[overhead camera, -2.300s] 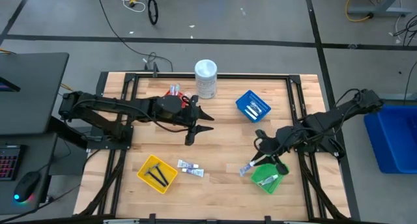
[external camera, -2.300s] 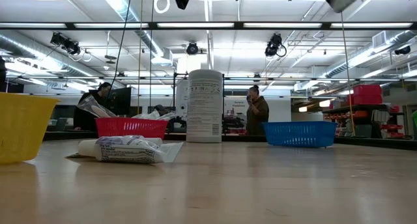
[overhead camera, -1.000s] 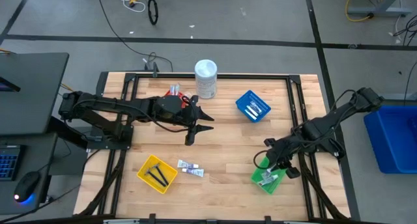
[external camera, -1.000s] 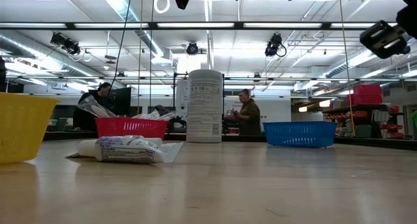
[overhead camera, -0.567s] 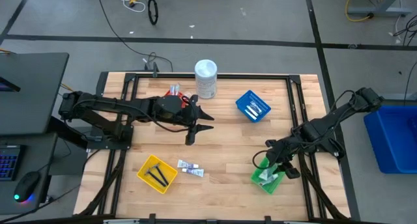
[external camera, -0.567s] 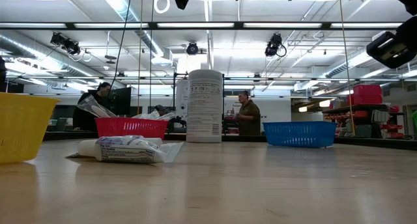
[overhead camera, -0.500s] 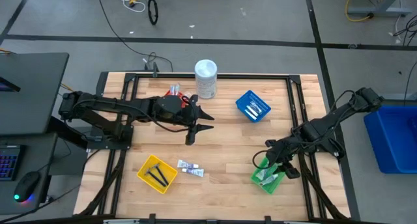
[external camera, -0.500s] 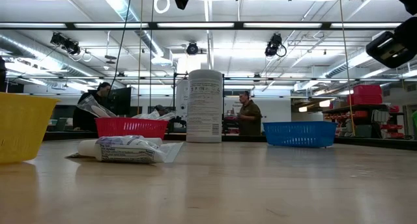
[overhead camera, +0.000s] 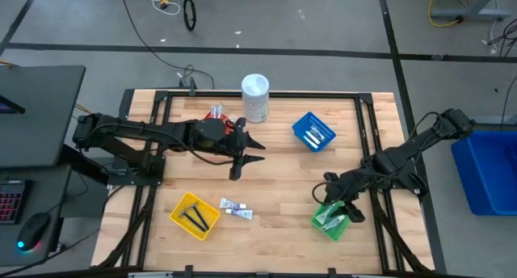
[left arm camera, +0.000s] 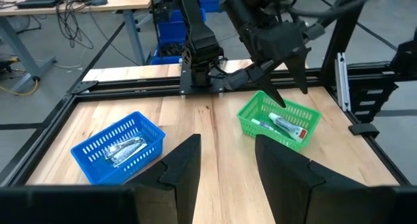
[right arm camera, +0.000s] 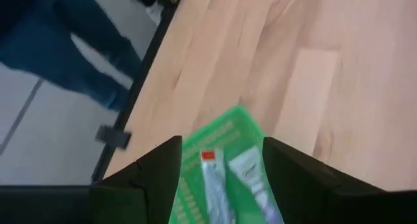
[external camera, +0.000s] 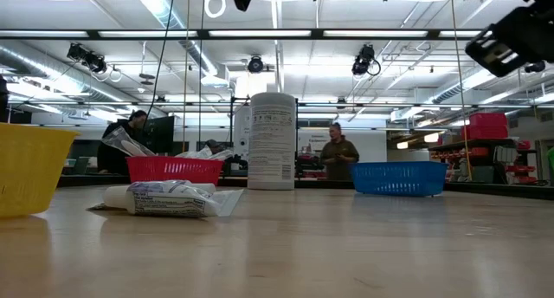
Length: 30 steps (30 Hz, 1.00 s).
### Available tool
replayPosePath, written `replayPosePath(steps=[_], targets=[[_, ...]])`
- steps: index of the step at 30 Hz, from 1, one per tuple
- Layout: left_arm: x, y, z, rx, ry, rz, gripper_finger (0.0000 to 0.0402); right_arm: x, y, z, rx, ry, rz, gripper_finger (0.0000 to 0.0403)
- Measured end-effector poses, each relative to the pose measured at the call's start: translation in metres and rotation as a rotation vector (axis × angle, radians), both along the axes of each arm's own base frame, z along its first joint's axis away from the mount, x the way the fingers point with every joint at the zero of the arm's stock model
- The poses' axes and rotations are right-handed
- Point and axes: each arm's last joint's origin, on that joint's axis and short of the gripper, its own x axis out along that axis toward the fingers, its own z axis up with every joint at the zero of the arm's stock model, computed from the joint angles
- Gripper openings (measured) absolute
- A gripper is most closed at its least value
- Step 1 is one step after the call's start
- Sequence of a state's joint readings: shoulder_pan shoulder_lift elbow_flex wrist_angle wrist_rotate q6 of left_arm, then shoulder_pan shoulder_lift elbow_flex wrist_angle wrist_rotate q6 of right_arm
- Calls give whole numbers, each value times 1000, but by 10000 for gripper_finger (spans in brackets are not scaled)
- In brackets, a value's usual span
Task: Pick & Place Travel size toiletries
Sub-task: Put the white toothpaste into the green basket
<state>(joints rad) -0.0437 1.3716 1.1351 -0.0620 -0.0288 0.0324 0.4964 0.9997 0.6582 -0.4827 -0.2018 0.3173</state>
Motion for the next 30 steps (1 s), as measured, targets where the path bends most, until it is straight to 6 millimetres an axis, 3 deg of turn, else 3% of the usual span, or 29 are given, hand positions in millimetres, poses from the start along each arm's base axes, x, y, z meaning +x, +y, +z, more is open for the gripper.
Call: replayPosePath(steps=[11,20,30], targets=[[-1,0,1,22,-1,-14,153,9,3,9,24,-134,-46,177],[-21,0,18,28,-32,-36,153,16,2,17,-34,-286,-146,123],[-26,-10,3,-10,128,-53,153,27,-10,26,-150,-447,-400,57]])
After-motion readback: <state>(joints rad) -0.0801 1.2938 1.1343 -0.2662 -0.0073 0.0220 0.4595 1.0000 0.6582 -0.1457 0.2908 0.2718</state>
